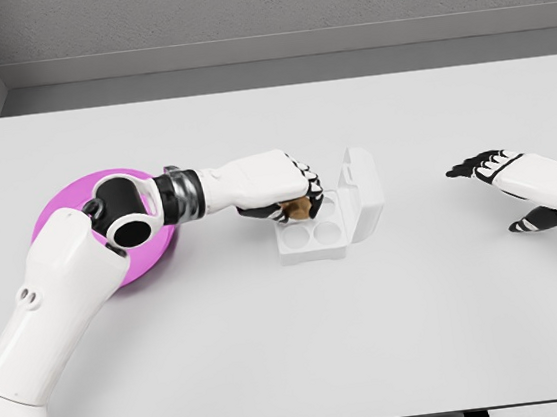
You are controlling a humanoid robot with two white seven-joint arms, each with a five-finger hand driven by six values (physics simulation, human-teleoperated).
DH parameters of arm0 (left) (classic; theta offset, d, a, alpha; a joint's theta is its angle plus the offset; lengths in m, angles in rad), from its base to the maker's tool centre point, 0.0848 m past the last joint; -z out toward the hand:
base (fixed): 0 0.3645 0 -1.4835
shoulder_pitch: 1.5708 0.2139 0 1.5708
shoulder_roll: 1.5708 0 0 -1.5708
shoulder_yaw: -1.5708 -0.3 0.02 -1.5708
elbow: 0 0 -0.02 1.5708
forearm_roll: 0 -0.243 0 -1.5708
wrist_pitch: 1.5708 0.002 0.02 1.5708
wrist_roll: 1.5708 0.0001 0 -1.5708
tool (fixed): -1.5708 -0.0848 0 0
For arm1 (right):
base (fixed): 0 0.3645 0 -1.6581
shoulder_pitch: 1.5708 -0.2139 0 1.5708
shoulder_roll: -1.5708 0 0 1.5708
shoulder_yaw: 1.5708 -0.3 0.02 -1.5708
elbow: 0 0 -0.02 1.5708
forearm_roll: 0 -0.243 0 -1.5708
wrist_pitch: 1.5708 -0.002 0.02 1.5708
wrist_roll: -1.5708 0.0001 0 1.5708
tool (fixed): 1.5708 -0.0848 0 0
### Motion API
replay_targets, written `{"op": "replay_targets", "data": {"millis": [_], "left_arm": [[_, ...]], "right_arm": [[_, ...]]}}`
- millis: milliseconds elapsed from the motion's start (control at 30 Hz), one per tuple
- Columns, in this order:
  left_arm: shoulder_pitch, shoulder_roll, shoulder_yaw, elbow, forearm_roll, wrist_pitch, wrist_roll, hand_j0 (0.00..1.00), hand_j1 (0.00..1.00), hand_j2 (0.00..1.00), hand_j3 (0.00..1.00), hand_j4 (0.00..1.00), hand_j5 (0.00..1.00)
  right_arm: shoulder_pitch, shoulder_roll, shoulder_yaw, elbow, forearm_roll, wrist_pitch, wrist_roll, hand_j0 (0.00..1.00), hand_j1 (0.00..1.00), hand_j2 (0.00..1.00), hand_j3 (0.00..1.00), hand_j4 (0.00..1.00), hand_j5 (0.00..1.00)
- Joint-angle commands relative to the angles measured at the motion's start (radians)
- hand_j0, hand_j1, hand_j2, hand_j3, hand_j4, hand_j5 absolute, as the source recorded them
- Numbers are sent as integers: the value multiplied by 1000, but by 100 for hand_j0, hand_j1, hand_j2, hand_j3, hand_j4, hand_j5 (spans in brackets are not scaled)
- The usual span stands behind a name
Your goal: Pack egg into the box and close the box lid
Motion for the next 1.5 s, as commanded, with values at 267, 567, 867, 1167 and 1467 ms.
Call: {"op": "replay_targets", "data": {"millis": [267,567,867,1167,1467], "left_arm": [[-3,-11,2,35,-2,3,1,54,54,54,54,54,54],[-5,-10,5,32,0,3,1,61,61,61,61,61,61],[-2,-4,8,21,1,3,1,76,76,76,76,76,76],[-6,38,66,-66,12,3,1,90,90,90,90,90,90],[70,383,215,-281,418,3,1,100,100,100,100,100,100]], "right_arm": [[0,-3,-1,0,-5,1,0,100,100,100,100,100,100],[2,-5,-1,0,-5,1,0,100,100,100,100,100,100],[2,-5,-1,0,-5,1,0,100,100,100,100,100,100],[0,-12,-1,0,-5,1,0,100,100,100,100,100,100],[0,-15,-1,-2,-6,-1,0,100,100,100,100,100,100]]}}
